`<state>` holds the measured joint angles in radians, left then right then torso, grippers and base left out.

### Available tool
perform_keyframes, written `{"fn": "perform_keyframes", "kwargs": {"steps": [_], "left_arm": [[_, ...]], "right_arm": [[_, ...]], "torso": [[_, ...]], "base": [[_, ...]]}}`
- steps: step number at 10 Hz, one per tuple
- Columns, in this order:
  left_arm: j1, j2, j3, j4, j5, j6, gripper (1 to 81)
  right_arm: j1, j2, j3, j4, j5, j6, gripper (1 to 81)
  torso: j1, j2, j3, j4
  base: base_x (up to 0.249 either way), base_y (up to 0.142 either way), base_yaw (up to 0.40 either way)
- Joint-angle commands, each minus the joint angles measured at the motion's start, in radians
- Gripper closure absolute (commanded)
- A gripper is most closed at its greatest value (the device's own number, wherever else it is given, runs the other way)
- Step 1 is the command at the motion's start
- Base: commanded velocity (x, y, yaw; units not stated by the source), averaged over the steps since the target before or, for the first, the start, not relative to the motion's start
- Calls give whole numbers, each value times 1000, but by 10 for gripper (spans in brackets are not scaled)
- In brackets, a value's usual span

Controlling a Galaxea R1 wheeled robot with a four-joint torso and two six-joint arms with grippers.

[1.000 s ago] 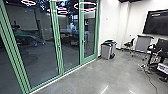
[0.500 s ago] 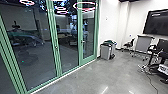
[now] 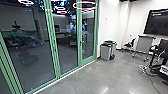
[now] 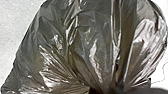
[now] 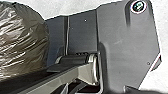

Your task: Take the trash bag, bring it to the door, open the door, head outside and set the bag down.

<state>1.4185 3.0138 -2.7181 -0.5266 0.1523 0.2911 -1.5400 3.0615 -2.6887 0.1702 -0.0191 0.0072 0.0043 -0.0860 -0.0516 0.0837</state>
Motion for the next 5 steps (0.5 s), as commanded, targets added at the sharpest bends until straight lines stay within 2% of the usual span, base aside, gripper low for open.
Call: {"fn": "perform_keyframes", "kwargs": {"steps": [1,5], "left_arm": [[-68,-2,3,2,70,7,811],[-66,-2,3,2,70,7,811]], "right_arm": [[54,2,6,-6,-56,-4,10],[51,2,6,-6,-56,-4,10]], "torso": [[0,0,0,0],[0,0,0,0]], "base": [[144,0,0],[144,0,0]]}}
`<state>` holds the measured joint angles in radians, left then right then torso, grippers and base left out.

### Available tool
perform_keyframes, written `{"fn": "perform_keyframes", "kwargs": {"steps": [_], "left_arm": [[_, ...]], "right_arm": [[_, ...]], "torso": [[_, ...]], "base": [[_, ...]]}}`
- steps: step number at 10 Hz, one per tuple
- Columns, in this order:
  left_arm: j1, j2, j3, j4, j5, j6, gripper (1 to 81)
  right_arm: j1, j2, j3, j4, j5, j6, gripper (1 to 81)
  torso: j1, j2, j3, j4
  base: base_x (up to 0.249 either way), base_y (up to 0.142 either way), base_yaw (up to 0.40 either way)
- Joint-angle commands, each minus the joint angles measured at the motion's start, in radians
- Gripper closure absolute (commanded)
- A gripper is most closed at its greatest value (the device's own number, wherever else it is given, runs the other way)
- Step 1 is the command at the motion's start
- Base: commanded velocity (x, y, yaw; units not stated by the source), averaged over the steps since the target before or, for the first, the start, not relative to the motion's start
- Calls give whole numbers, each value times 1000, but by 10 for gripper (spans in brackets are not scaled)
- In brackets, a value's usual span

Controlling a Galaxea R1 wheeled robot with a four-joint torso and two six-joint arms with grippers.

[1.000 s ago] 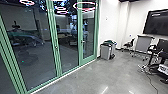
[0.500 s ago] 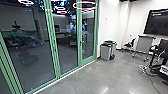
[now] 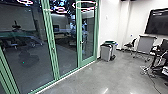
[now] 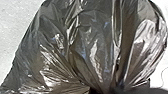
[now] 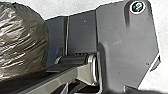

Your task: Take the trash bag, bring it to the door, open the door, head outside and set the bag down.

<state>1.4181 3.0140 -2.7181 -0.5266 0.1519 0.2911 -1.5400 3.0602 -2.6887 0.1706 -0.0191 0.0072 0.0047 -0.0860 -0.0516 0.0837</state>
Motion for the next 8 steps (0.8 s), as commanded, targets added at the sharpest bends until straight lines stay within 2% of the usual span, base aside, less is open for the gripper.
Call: {"fn": "perform_keyframes", "kwargs": {"steps": [1,8], "left_arm": [[-66,-3,3,2,71,7,811],[-67,-3,3,2,71,7,811]], "right_arm": [[51,4,6,-7,-56,-4,10],[54,8,6,-8,-56,-4,10]], "torso": [[0,0,0,0],[0,0,0,0]], "base": [[144,0,0],[145,0,0]]}}
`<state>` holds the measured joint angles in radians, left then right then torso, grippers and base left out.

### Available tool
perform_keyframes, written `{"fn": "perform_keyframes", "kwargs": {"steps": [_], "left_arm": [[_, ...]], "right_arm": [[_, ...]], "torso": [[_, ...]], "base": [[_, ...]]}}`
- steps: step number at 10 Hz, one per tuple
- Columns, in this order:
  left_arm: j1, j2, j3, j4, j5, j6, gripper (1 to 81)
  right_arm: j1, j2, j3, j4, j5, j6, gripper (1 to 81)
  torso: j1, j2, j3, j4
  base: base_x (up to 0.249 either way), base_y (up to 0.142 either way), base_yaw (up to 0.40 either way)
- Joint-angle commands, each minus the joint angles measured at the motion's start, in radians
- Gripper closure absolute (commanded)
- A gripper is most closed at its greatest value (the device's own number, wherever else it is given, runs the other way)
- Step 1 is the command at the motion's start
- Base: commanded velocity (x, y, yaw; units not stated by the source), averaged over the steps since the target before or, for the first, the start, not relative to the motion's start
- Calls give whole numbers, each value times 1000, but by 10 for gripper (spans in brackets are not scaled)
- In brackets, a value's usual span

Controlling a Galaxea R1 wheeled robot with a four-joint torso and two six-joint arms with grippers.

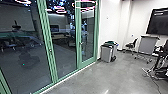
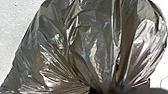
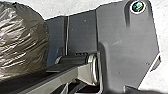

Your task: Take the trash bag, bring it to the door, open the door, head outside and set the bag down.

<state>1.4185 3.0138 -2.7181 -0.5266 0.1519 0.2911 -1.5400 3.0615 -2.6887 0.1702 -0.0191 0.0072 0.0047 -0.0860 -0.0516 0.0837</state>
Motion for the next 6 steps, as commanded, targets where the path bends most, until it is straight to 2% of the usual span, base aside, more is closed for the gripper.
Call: {"fn": "perform_keyframes", "kwargs": {"steps": [1,3,6], "left_arm": [[-68,-2,3,2,71,7,811],[-68,-4,3,2,71,7,811],[-68,-4,3,2,71,7,811]], "right_arm": [[54,9,6,-8,-56,-4,10],[54,7,6,-6,-56,-4,10],[53,7,6,-6,-56,-4,10]], "torso": [[0,0,0,0],[0,0,0,0],[-1,0,0,0]], "base": [[149,0,0],[149,0,0],[150,-63,0]]}}
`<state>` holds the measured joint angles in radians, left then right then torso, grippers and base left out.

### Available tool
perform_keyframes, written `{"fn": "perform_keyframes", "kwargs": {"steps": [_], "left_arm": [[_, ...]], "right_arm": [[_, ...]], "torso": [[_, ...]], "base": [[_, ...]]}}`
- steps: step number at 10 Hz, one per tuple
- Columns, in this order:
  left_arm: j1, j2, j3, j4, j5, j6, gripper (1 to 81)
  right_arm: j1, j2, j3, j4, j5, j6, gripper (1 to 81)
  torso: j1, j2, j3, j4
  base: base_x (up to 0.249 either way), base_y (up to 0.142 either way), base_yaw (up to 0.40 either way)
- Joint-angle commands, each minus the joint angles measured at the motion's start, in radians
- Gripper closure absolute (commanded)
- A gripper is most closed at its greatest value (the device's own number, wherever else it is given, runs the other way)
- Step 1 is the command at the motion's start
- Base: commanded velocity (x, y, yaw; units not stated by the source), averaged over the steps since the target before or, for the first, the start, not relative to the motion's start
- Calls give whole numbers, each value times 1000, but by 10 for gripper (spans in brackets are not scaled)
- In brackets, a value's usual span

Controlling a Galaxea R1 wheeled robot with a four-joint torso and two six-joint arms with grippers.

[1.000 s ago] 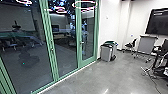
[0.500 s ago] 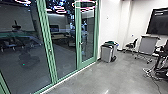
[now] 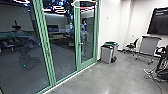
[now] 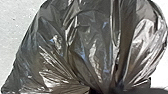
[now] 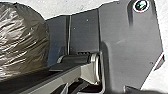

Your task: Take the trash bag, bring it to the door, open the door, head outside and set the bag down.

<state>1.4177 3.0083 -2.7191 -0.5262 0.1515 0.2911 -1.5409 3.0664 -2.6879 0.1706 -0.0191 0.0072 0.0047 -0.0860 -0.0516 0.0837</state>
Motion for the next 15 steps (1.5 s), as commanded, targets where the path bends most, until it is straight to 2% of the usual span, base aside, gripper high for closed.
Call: {"fn": "perform_keyframes", "kwargs": {"steps": [1,10,15], "left_arm": [[-67,2,4,2,71,7,811],[-67,3,4,2,71,7,811],[-67,5,4,2,71,7,811]], "right_arm": [[52,1,5,-7,-56,-4,10],[52,1,5,-7,-56,-4,10],[52,2,5,-7,-56,-4,10]], "torso": [[0,0,0,0],[0,0,0,0],[-1,0,0,0]], "base": [[152,-64,0],[154,-66,0],[156,0,0]]}}
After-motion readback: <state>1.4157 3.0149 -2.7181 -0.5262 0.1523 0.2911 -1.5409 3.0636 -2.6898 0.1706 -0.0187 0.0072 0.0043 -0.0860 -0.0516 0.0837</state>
